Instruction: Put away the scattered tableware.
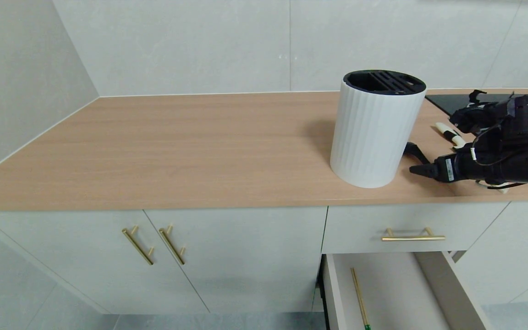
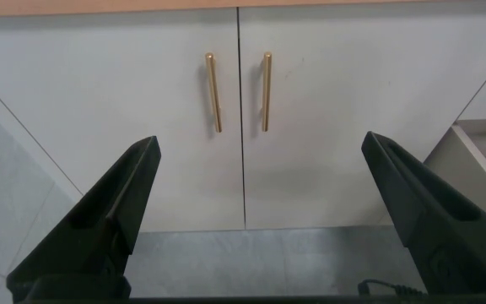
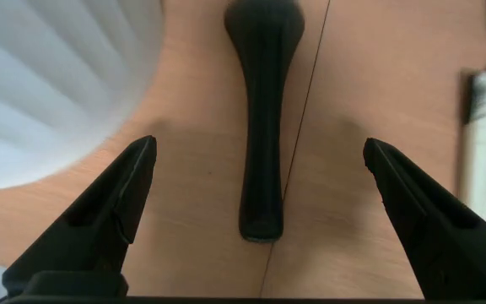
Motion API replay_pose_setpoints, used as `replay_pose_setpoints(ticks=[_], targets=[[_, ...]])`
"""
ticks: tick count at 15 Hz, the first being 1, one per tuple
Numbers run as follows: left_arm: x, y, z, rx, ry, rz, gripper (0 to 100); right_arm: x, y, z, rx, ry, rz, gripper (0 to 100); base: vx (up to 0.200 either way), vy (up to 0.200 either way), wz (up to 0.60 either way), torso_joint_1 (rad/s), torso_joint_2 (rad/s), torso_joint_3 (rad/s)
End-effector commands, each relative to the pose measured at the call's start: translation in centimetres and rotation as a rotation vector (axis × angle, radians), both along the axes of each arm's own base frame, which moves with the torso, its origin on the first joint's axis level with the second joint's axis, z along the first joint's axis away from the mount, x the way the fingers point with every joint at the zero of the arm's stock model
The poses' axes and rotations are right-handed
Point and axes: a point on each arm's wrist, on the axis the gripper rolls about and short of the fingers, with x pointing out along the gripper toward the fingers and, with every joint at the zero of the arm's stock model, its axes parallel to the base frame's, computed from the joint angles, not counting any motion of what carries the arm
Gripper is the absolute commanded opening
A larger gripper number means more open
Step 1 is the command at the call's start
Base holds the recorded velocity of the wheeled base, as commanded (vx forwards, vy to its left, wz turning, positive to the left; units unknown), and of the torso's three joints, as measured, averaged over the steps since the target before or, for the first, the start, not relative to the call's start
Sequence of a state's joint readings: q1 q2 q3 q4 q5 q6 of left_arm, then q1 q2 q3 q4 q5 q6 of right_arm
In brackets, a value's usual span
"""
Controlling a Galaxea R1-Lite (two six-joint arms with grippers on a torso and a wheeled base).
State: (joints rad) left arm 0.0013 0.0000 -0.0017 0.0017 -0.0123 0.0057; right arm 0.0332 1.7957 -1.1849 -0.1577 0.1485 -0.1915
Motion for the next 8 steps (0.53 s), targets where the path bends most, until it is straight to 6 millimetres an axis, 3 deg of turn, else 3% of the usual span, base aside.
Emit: replay_pose_setpoints(ticks=[1, 7, 8], targets=[[0.01, 0.0, 0.0, 0.0, 0.002, 0.0, 100, 0.54, 0.04, -0.79, -0.001, 0.021, 0.001, 100, 0.0, 0.0, 0.0, 0.0, 0.0, 0.0], [0.01, 0.0, 0.0, 0.0, 0.002, 0.0, 100, 1.08, 0.06, -1.23, 0.0, 0.012, 0.001, 100, 0.0, 0.0, 0.0, 0.0, 0.0, 0.0], [0.01, 0.0, 0.0, 0.0, 0.002, 0.0, 100, 1.09, 0.06, -1.19, 0.001, 0.01, 0.0, 0, 0.0, 0.0, 0.0, 0.0, 0.0, 0.0]])
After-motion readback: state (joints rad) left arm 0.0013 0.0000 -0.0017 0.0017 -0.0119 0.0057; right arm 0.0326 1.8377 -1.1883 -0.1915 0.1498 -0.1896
